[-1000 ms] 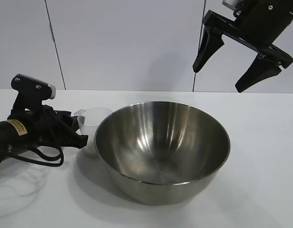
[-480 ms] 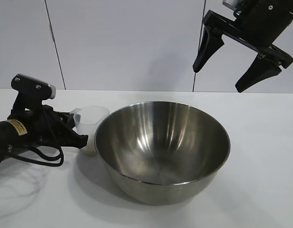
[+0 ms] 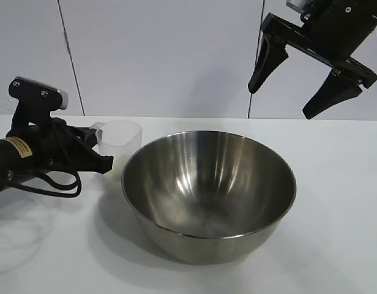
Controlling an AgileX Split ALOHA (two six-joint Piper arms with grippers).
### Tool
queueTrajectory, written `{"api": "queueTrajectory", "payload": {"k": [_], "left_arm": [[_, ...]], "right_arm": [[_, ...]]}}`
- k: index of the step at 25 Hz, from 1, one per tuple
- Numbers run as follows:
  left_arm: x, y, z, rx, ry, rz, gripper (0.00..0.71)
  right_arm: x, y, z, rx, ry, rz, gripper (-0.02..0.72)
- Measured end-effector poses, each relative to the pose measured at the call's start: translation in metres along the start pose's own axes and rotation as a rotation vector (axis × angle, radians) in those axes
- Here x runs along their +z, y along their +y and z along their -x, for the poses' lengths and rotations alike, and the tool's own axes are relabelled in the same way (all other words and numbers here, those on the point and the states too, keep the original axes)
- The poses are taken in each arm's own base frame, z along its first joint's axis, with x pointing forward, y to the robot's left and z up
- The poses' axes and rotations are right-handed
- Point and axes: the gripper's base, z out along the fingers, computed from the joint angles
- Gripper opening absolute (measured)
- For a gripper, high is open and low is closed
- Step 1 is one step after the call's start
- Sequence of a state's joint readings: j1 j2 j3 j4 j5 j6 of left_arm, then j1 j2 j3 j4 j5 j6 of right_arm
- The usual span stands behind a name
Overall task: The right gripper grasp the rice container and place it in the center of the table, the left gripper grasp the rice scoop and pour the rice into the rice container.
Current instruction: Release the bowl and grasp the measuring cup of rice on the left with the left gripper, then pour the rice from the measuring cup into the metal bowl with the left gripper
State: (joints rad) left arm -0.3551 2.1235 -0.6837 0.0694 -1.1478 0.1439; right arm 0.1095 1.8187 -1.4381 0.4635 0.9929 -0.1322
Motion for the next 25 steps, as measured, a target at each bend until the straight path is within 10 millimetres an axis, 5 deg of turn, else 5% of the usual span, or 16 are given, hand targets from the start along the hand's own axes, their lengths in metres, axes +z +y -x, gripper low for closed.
{"api": "queueTrajectory", "payload": {"k": [25], "left_arm": [[-0.036,0.004,0.104,0.174,-0.091,-0.107,0.009]], "right_arm": [[0.000,0.000,0.001,-0.002,-0.012,-0.002,0.652]]}}
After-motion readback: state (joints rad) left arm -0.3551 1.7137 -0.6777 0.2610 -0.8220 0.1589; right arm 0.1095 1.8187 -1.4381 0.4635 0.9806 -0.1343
